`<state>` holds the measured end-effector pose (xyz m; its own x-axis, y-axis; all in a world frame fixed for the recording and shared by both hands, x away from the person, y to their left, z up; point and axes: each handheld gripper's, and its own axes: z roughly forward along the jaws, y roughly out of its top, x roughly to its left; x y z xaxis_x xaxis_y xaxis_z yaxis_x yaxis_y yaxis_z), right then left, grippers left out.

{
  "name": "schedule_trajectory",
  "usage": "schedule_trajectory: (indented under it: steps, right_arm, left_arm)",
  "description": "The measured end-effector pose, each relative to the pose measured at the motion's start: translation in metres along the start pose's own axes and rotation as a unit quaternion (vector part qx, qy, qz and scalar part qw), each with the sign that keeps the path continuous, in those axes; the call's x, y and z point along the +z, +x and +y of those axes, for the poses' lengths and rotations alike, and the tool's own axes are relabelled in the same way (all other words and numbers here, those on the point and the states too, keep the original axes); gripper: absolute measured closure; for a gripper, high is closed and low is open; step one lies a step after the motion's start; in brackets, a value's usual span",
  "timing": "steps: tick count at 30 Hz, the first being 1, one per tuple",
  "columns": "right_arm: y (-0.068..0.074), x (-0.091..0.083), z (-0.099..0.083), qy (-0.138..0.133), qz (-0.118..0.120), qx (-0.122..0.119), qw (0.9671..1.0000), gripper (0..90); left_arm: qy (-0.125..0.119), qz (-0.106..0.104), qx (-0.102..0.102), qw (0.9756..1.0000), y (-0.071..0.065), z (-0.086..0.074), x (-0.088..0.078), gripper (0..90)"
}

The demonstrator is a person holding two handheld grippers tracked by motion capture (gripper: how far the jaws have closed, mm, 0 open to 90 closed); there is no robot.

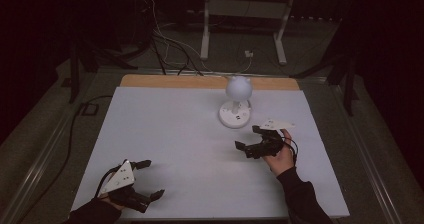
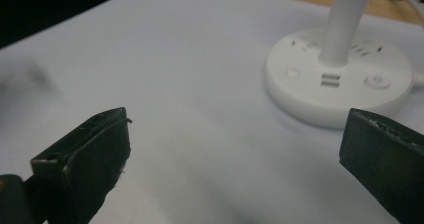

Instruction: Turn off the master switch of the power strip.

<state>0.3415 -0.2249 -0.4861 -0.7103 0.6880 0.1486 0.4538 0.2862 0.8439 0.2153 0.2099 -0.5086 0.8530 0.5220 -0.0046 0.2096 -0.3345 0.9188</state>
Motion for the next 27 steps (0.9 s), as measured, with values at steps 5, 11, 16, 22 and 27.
schedule_trajectory:
  steps: [5,11,16,22,27]
  right_arm:
    - [0.009,-0.007,-0.01,0.01,0.013,-0.007,0.9998,0.0]
    - [0.017,-0.018,-0.022,0.023,0.019,-0.021,0.9993,0.0]
    - [0.019,-0.028,-0.034,0.03,0.022,-0.028,0.9989,0.0]
    - [0.019,-0.039,-0.048,0.041,0.029,-0.036,0.9981,0.0]
    - [0.018,-0.049,-0.058,0.045,0.022,-0.046,0.9977,0.0]
  left_arm:
    - [0.0,0.0,-0.001,1.0,0.0,0.0,0.0,0.3]
    - [0.001,-0.001,0.001,1.0,0.0,0.0,0.0,0.3]
    - [0.002,-0.002,0.002,1.0,0.0,0.0,0.0,0.3]
    - [0.002,-0.002,0.001,1.0,0.0,0.0,0.001,0.3]
    - [0.002,-0.002,0.001,1.0,0.0,0.0,0.001,0.3]
